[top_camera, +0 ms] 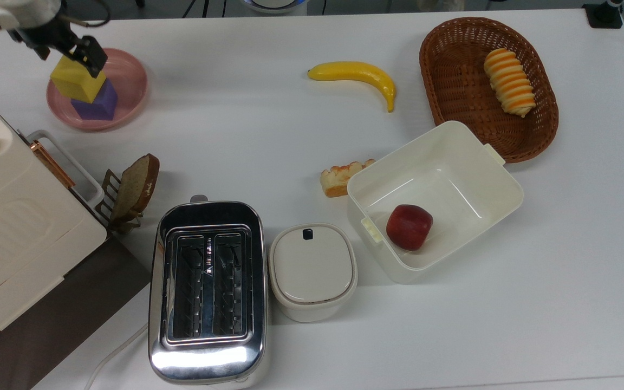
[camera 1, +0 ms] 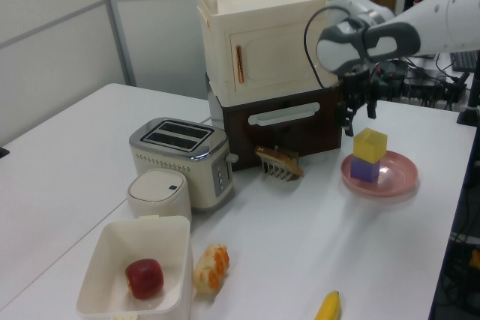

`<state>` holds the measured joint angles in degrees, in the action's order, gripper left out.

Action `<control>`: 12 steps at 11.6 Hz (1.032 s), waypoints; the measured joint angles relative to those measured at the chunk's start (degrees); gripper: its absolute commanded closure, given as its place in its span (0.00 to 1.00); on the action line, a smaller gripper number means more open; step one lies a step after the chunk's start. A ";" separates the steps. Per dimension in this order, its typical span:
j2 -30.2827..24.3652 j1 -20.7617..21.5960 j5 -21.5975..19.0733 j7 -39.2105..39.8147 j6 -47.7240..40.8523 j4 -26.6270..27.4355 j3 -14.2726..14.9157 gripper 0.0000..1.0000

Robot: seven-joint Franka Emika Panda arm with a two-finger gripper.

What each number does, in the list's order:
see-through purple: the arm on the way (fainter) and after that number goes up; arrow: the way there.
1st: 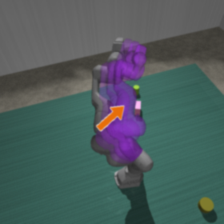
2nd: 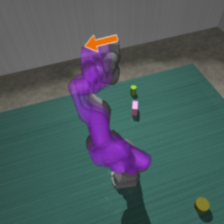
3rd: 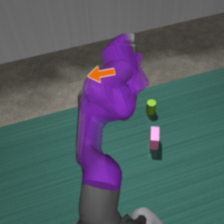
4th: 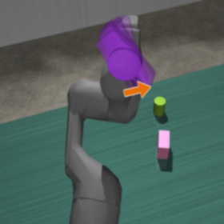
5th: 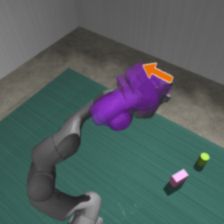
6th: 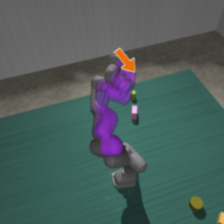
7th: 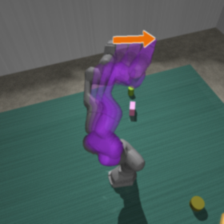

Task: Put the yellow cube on the table
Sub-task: 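Lift the yellow cube off the purple cube, then carry the yellow cube beside the plate, lower it onto the table, release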

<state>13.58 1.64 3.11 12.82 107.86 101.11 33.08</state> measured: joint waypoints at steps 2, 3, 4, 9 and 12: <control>1.66 -0.36 0.00 0.78 2.49 1.96 0.33 0.00; 2.33 -0.44 0.05 1.13 3.44 2.64 0.32 0.00; 2.73 -0.45 0.05 1.33 4.29 3.41 0.32 0.22; 1.37 -0.61 0.05 9.26 1.21 3.69 0.95 0.78; -4.73 4.37 -0.16 7.97 -6.65 3.05 0.80 0.69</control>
<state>8.85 6.02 2.94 20.79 101.21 104.16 33.88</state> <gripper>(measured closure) 0.423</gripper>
